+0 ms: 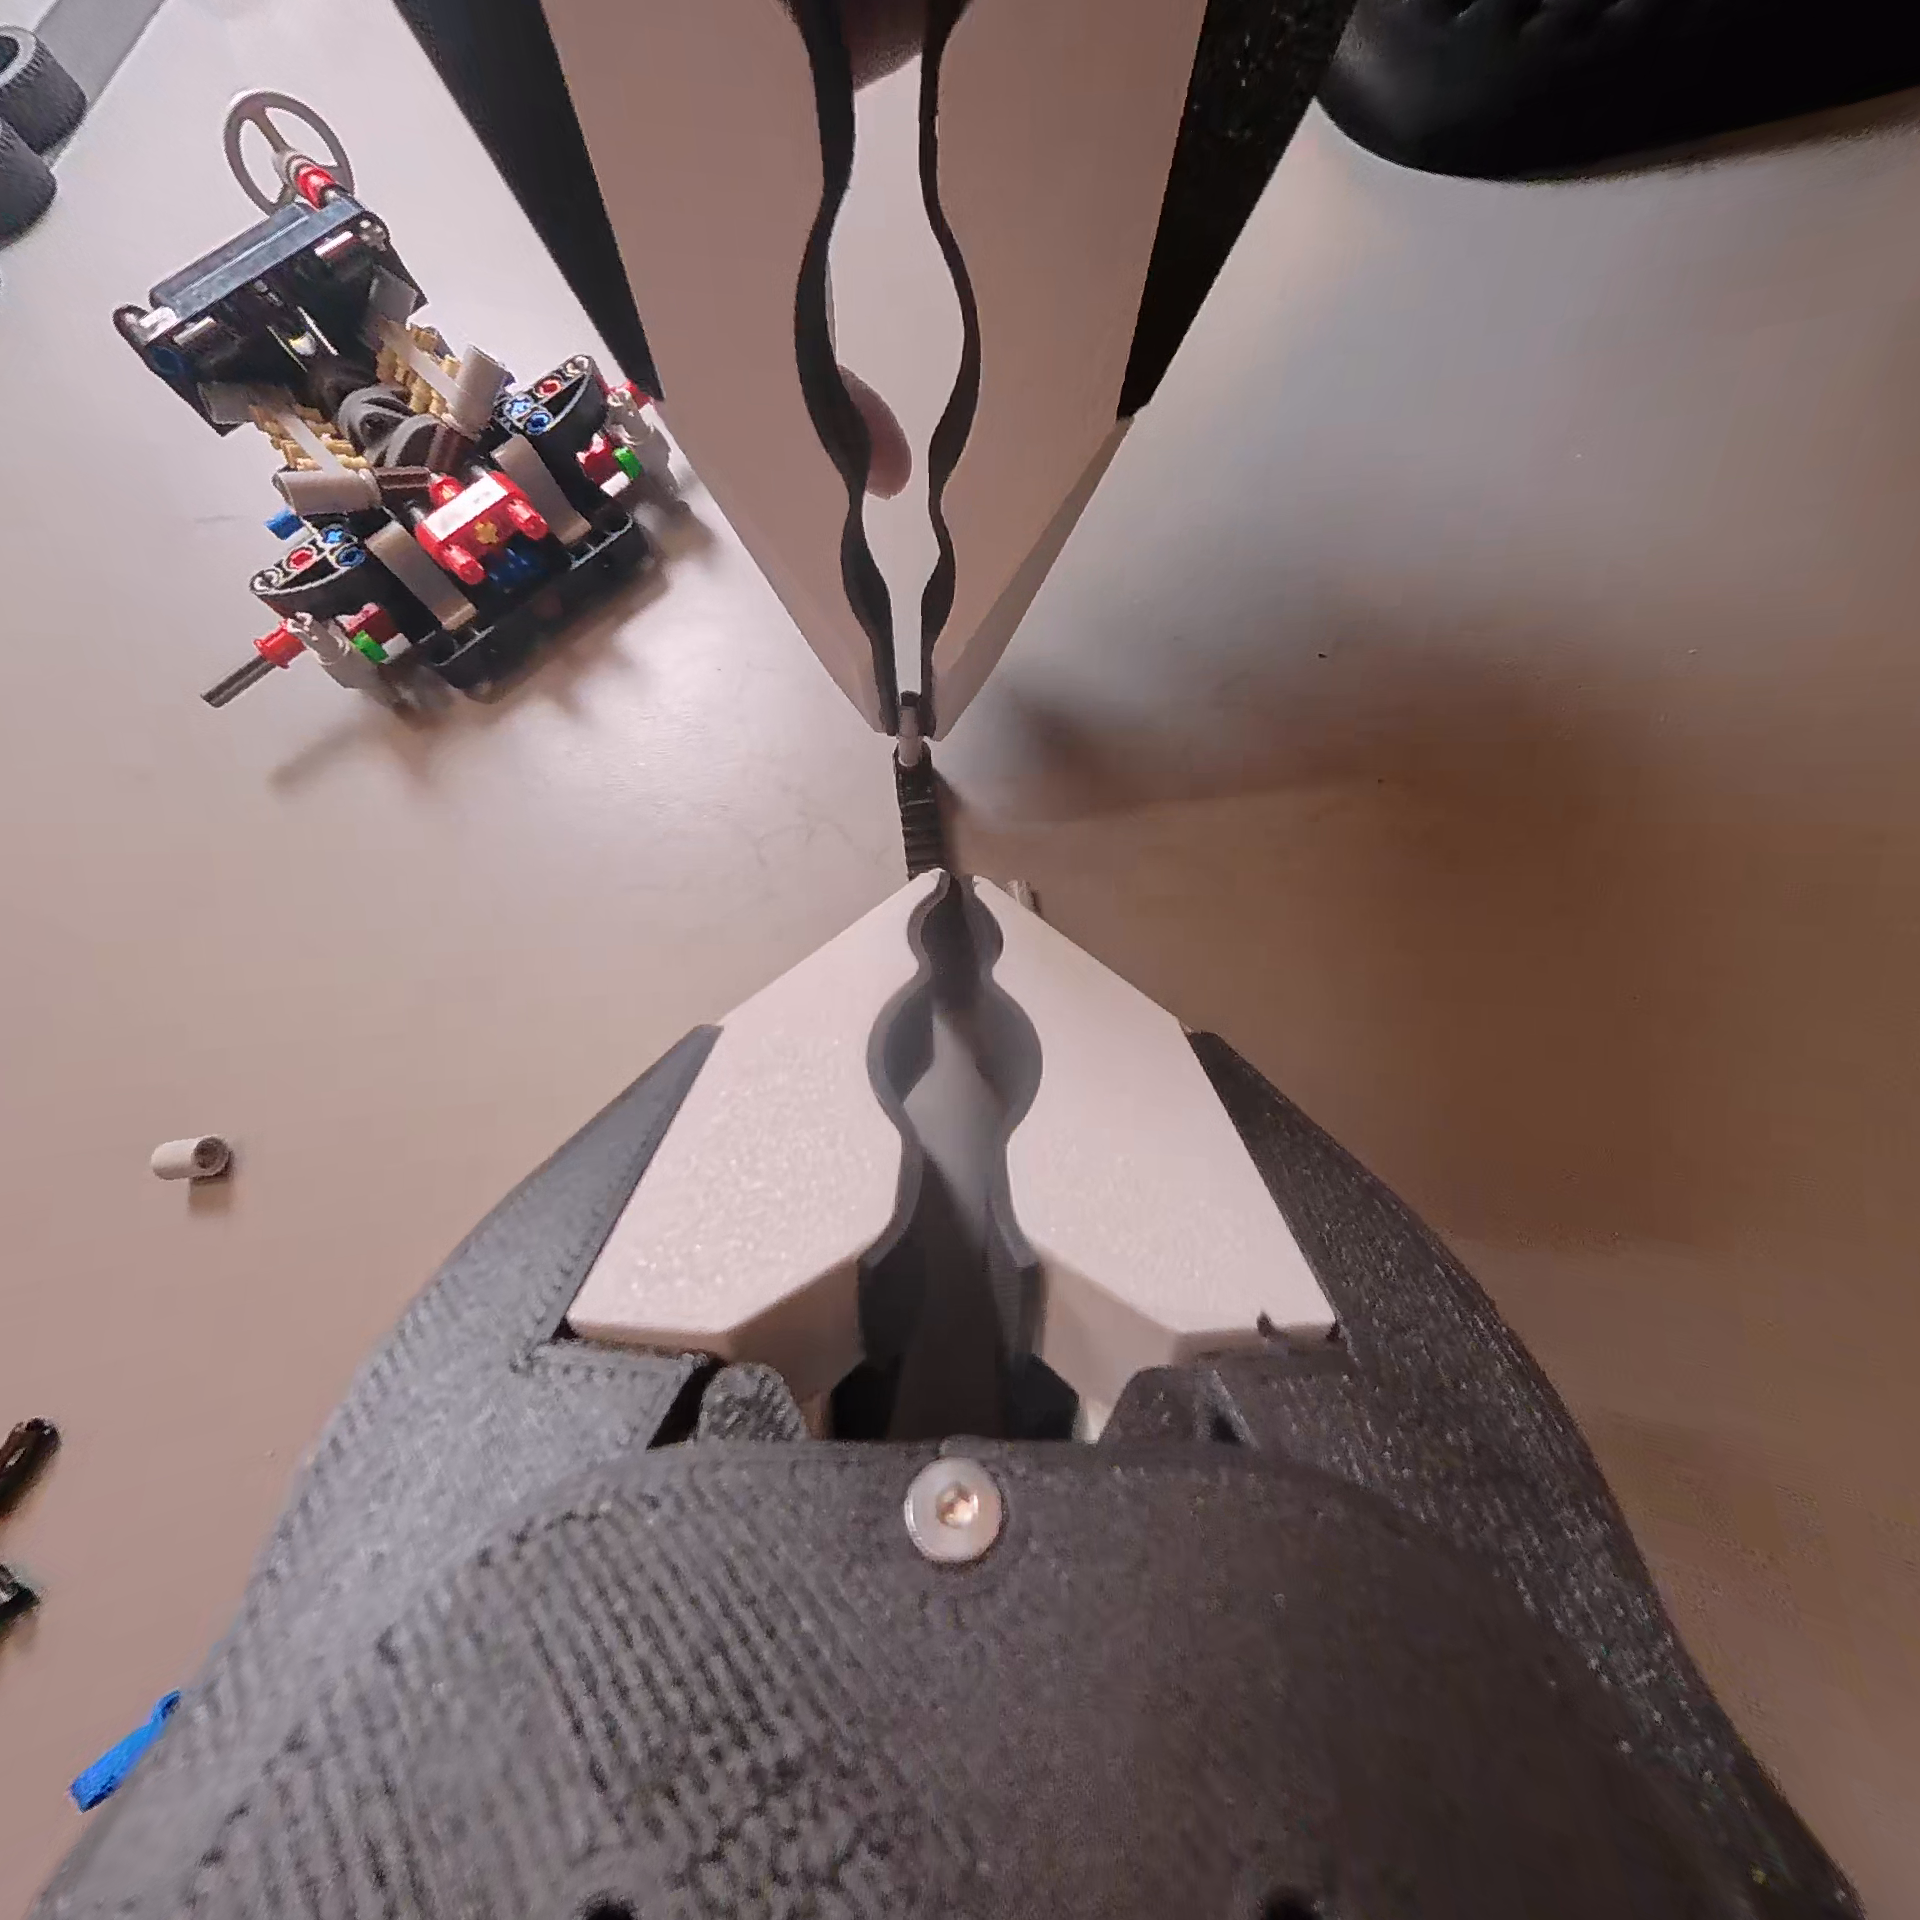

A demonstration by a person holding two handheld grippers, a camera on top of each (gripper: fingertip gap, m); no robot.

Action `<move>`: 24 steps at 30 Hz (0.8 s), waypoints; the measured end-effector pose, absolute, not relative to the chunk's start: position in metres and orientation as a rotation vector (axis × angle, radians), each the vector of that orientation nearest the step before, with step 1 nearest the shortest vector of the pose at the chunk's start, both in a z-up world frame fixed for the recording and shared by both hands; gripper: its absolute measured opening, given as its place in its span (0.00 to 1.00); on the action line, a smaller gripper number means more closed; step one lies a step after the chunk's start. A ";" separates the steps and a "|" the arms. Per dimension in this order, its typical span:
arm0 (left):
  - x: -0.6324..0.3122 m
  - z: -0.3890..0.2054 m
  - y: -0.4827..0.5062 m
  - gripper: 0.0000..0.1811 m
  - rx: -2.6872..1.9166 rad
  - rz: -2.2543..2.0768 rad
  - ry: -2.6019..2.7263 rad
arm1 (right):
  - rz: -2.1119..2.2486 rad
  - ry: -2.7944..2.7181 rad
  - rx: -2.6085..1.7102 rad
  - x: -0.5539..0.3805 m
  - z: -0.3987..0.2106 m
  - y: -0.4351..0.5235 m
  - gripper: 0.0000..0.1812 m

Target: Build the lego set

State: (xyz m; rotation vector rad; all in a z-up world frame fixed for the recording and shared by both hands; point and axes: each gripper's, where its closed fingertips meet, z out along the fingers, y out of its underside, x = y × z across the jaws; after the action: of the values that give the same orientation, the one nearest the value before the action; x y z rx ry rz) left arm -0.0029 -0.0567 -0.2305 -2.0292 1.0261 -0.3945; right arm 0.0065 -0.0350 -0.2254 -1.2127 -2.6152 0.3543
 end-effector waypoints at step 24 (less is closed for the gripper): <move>-0.020 -0.234 -0.056 0.06 -2.125 -0.353 0.957 | 0.386 -2.669 -1.200 0.001 -0.226 -0.044 0.02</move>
State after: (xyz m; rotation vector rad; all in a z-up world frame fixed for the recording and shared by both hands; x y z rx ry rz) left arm -0.0200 -0.0560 -0.2343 -2.1249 0.9565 -0.3533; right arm 0.0013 -0.0441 -0.2262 -1.2000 -2.6685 0.3857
